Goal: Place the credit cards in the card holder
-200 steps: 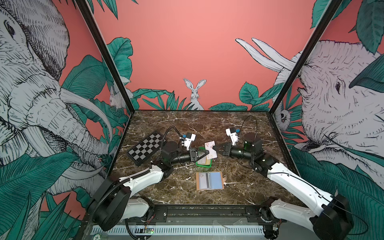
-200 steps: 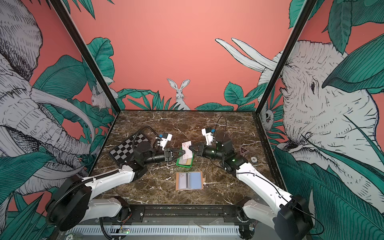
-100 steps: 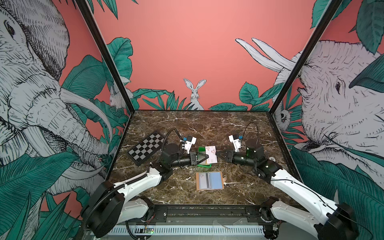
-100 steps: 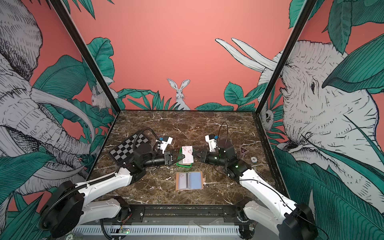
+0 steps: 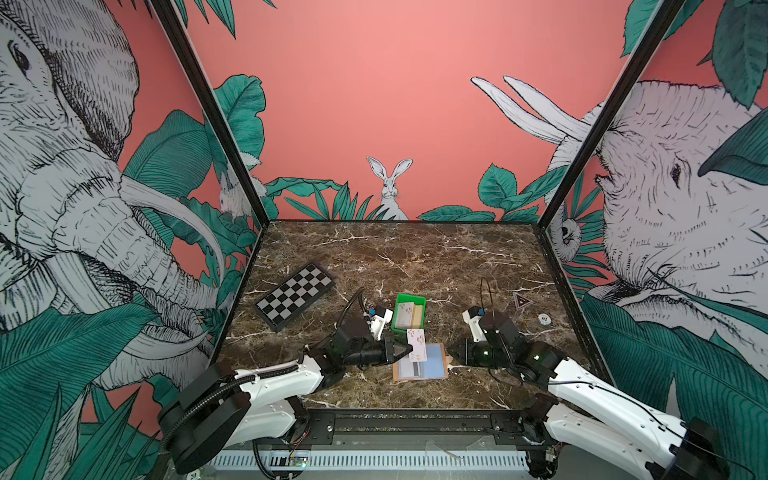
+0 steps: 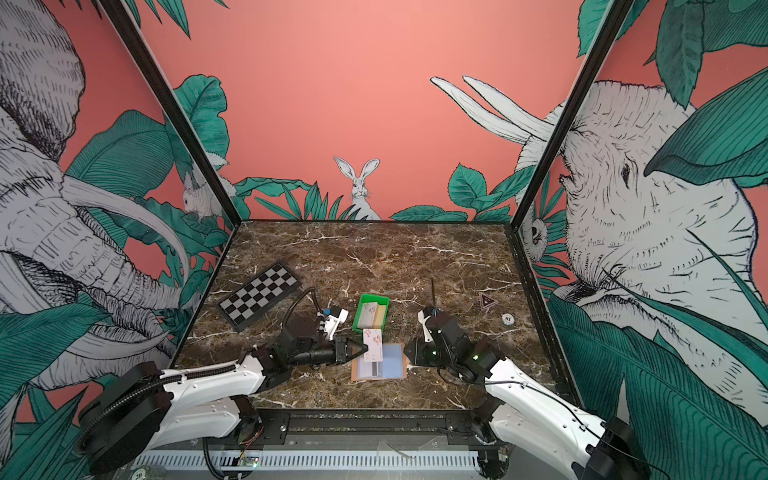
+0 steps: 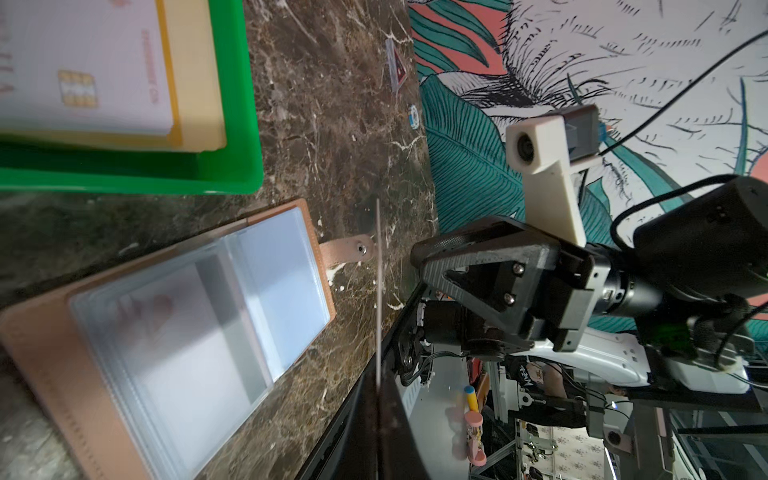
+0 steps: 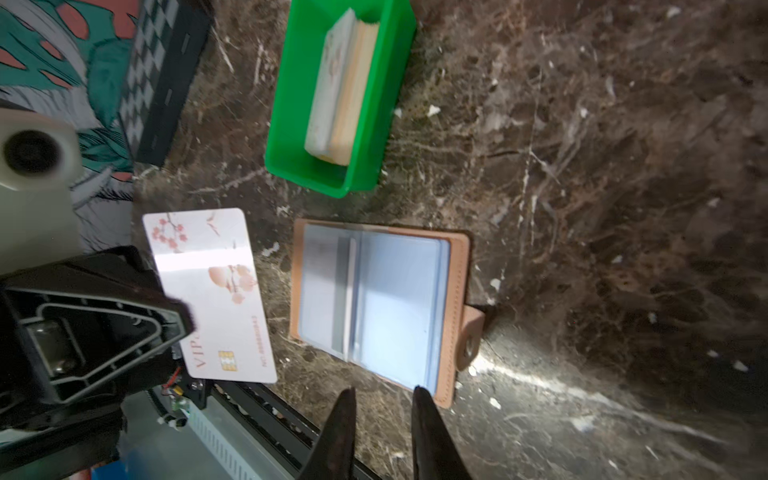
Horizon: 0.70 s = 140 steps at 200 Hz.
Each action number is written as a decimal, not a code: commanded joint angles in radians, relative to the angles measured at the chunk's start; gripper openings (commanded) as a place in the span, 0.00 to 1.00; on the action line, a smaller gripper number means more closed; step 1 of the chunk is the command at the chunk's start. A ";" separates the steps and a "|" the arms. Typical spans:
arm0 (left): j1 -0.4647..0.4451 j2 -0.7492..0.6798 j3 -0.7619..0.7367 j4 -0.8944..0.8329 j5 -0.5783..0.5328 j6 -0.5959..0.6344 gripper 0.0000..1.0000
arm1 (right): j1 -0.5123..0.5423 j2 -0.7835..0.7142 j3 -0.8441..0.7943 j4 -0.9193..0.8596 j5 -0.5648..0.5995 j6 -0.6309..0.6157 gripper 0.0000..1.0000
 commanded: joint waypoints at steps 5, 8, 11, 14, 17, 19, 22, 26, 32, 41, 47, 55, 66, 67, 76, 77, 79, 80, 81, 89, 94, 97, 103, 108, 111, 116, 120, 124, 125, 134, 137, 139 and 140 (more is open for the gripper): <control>-0.009 0.015 -0.024 0.036 -0.056 -0.031 0.00 | 0.027 0.034 -0.018 -0.021 0.071 0.001 0.23; -0.008 0.019 -0.024 0.033 -0.056 -0.033 0.00 | 0.031 0.040 -0.019 -0.016 0.075 0.003 0.23; -0.010 0.025 -0.023 0.032 -0.055 -0.034 0.00 | 0.034 0.045 -0.022 -0.012 0.076 0.006 0.23; -0.010 0.031 -0.021 0.030 -0.054 -0.034 0.00 | 0.036 0.051 -0.025 -0.006 0.077 0.008 0.23; -0.010 0.038 -0.019 0.027 -0.053 -0.035 0.00 | 0.038 0.058 -0.028 0.001 0.079 0.010 0.22; -0.010 0.042 -0.018 0.025 -0.052 -0.035 0.00 | 0.039 0.063 -0.030 0.003 0.078 0.011 0.22; -0.010 0.047 -0.017 0.026 -0.052 -0.037 0.00 | 0.041 0.068 -0.031 0.009 0.079 0.014 0.22; -0.010 0.057 -0.018 0.031 -0.052 -0.040 0.00 | 0.044 0.078 -0.034 0.018 0.078 0.015 0.22; -0.010 0.069 -0.021 0.047 -0.051 -0.046 0.00 | 0.048 0.093 -0.037 0.033 0.075 0.019 0.21; -0.010 0.083 -0.024 0.062 -0.052 -0.051 0.00 | 0.057 0.114 -0.037 0.048 0.074 0.020 0.21; -0.010 0.093 -0.023 0.065 -0.051 -0.053 0.00 | 0.064 0.128 -0.037 0.056 0.077 0.022 0.21; -0.010 0.106 -0.022 0.067 -0.049 -0.052 0.00 | 0.072 0.148 -0.035 0.062 0.080 0.024 0.21; -0.010 0.122 -0.022 0.074 -0.044 -0.054 0.00 | 0.080 0.174 -0.032 0.069 0.084 0.024 0.21; -0.010 0.123 -0.021 0.076 -0.044 -0.055 0.00 | 0.081 0.175 -0.032 0.069 0.086 0.024 0.21; -0.010 0.134 -0.020 0.076 -0.040 -0.056 0.00 | 0.089 0.195 -0.031 0.073 0.093 0.023 0.21; -0.010 0.135 -0.020 0.076 -0.040 -0.056 0.00 | 0.090 0.198 -0.031 0.074 0.094 0.023 0.21; -0.010 0.138 -0.020 0.077 -0.040 -0.056 0.00 | 0.091 0.201 -0.031 0.076 0.095 0.024 0.21; -0.010 0.140 -0.020 0.076 -0.040 -0.055 0.00 | 0.091 0.203 -0.030 0.077 0.095 0.024 0.21; -0.010 0.141 -0.020 0.075 -0.039 -0.055 0.00 | 0.092 0.206 -0.030 0.078 0.095 0.024 0.21; -0.010 0.150 -0.018 0.076 -0.037 -0.054 0.00 | 0.097 0.218 -0.032 0.084 0.100 0.026 0.21; -0.010 0.155 -0.019 0.075 -0.036 -0.053 0.00 | 0.100 0.225 -0.030 0.087 0.104 0.027 0.21; -0.010 0.157 -0.018 0.073 -0.036 -0.053 0.00 | 0.102 0.228 -0.029 0.088 0.107 0.028 0.21; -0.010 0.162 -0.019 0.068 -0.037 -0.050 0.00 | 0.105 0.234 -0.028 0.089 0.114 0.028 0.20; -0.010 0.165 -0.017 0.064 -0.038 -0.048 0.00 | 0.108 0.241 -0.026 0.087 0.118 0.028 0.19; -0.010 0.165 -0.016 0.062 -0.038 -0.048 0.00 | 0.109 0.245 -0.026 0.087 0.121 0.029 0.19; -0.010 0.169 -0.014 0.057 -0.037 -0.043 0.00 | 0.111 0.252 -0.025 0.087 0.124 0.028 0.18; -0.010 0.173 -0.012 0.056 -0.037 -0.042 0.00 | 0.113 0.258 -0.025 0.088 0.125 0.028 0.18; -0.010 0.178 -0.011 0.055 -0.035 -0.041 0.00 | 0.115 0.262 -0.025 0.088 0.127 0.028 0.18; -0.010 0.178 -0.010 0.054 -0.034 -0.041 0.00 | 0.115 0.264 -0.024 0.089 0.128 0.028 0.18; -0.010 0.191 -0.005 0.057 -0.029 -0.040 0.00 | 0.120 0.278 -0.024 0.088 0.131 0.028 0.17; -0.010 0.196 -0.004 0.060 -0.026 -0.040 0.00 | 0.122 0.281 -0.022 0.089 0.132 0.027 0.16; -0.010 0.200 -0.002 0.062 -0.025 -0.040 0.00 | 0.122 0.283 -0.021 0.088 0.133 0.027 0.16; -0.010 0.201 -0.002 0.062 -0.024 -0.041 0.00 | 0.123 0.285 -0.021 0.089 0.134 0.027 0.16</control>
